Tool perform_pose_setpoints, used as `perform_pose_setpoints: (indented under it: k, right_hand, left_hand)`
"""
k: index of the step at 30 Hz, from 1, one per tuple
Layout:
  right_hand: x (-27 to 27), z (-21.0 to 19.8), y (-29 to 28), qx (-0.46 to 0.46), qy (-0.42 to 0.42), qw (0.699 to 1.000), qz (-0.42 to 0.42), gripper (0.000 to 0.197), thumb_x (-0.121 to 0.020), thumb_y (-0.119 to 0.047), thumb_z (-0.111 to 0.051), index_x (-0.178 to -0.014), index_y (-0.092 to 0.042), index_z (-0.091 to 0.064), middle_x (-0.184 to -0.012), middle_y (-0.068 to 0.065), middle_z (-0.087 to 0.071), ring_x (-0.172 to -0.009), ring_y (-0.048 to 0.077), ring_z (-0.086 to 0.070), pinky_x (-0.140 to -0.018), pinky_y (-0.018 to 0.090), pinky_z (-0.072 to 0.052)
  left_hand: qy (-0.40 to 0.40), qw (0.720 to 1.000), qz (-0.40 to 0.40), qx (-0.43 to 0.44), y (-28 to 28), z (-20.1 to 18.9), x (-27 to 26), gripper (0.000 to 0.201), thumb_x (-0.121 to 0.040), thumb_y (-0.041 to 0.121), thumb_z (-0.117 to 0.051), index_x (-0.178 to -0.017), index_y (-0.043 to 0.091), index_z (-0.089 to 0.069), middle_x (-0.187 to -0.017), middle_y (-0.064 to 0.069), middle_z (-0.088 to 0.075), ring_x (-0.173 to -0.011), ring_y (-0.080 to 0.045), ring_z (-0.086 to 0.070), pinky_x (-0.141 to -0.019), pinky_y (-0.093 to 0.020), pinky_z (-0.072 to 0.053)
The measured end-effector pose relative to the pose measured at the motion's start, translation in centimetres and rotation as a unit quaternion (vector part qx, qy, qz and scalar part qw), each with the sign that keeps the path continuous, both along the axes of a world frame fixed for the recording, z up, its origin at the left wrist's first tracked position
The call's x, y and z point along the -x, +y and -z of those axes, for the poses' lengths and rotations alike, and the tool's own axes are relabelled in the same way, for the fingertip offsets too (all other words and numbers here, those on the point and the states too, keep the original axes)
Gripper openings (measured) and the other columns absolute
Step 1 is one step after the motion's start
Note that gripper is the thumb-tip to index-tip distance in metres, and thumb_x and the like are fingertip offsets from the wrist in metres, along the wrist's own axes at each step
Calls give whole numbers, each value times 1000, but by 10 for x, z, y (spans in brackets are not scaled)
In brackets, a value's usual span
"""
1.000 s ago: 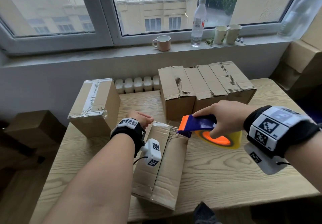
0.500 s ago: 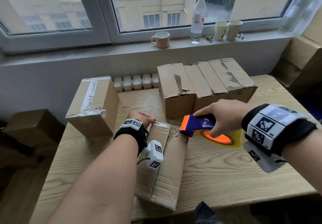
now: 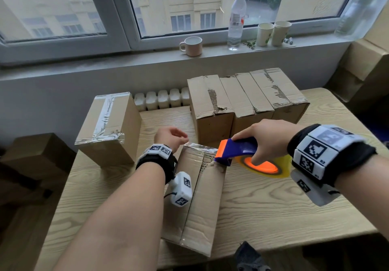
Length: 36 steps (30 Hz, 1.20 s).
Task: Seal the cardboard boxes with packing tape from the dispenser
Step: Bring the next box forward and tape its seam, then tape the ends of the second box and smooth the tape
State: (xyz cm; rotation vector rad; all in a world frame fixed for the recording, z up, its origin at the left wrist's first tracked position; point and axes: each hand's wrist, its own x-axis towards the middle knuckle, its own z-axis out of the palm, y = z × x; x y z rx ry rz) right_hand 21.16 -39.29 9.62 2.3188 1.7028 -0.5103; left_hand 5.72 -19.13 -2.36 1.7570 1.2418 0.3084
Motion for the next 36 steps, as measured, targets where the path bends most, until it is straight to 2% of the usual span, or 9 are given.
perform_pose_setpoints:
  k: [3, 6, 10, 15, 18, 20, 23, 26, 36]
  right_hand:
    - [-1, 1, 1, 3, 5, 1000, 0, 73, -71, -42, -68, -138, -50, -41, -98, -18, -46, -85, 9, -44, -68, 26, -39]
    - [-1, 1, 2, 5, 6, 1000, 2, 73, -71, -41, -68, -138, -50, -41, -96, -18, -45, -84, 9, -44, -69, 26, -39]
    - [-1, 1, 1, 7, 10, 1000, 4, 74, -72, -41, -69, -139, -51, -40, -95, -18, -45, -84, 9, -45, -70, 26, -40]
    - [0, 2, 2, 9, 12, 1000, 4, 73, -72, -41, -68, -138, -51, -40, -97, -17, -49, -86, 10, -47, -72, 27, -44]
    - [-1, 2, 4, 11, 13, 1000, -1, 73, -71, -41, -68, -138, -49, -41, -100, -15, -53, -88, 11, -50, -76, 29, -49]
    - [-1, 3, 4, 14, 16, 1000, -4, 73, -71, -40, -69, -138, -49, -41, -102, -14, -55, -90, 13, -51, -78, 30, -50]
    - [-4, 7, 2, 10, 16, 1000, -2, 75, -70, -41, -69, -139, -49, -40, -101, -14, -53, -91, 13, -50, -75, 29, -47]
    - [-9, 9, 1, 14, 21, 1000, -1, 77, -71, -40, -70, -140, -51, -38, -102, -14, -52, -92, 13, -51, -73, 28, -45]
    - [-35, 17, -31, 13, 79, 997, 16, 81, -70, -33, -70, -139, -56, -34, -96, -21, -52, -78, 4, -51, -60, 20, -39]
  left_hand:
    - [58, 982, 174, -51, -14, -14, -10, 12, -70, 17, -83, -69, 24, -73, -63, 13, -65, -57, 3, -56, -53, -9, -39]
    - [97, 962, 242, -83, -18, -10, -14, 10, -69, 19, -85, -74, 22, -77, -68, 8, -70, -55, 4, -56, -55, -8, -40]
    - [111, 956, 248, -107, -16, -9, -10, 8, -74, 21, -81, -82, 19, -79, -75, 3, -73, -53, 6, -55, -56, -6, -39]
    - [175, 938, 270, -126, -11, -20, -15, 10, -77, 26, -79, -86, 21, -78, -79, 7, -71, -70, -2, -59, -57, -10, -39]
    - [161, 936, 287, -122, -24, -21, -29, 9, -75, 23, -80, -84, 21, -78, -73, 11, -68, -67, 1, -57, -58, -11, -38]
    - [148, 935, 298, -127, -35, -14, -33, 11, -74, 22, -81, -85, 19, -78, -78, 7, -72, -65, 1, -56, -64, -13, -41]
    - [98, 954, 263, -100, -40, 1, -29, 13, -72, 21, -83, -84, 16, -79, -74, 4, -72, -61, 0, -54, -63, -15, -41]
    - [80, 964, 236, -97, -42, 5, -25, 13, -71, 21, -84, -82, 16, -79, -62, 12, -64, -57, 2, -53, -59, -14, -40]
    - [96, 971, 208, -73, -44, 1, -27, 14, -71, 19, -83, -66, 27, -72, -66, 11, -67, -66, -3, -58, -73, -22, -51]
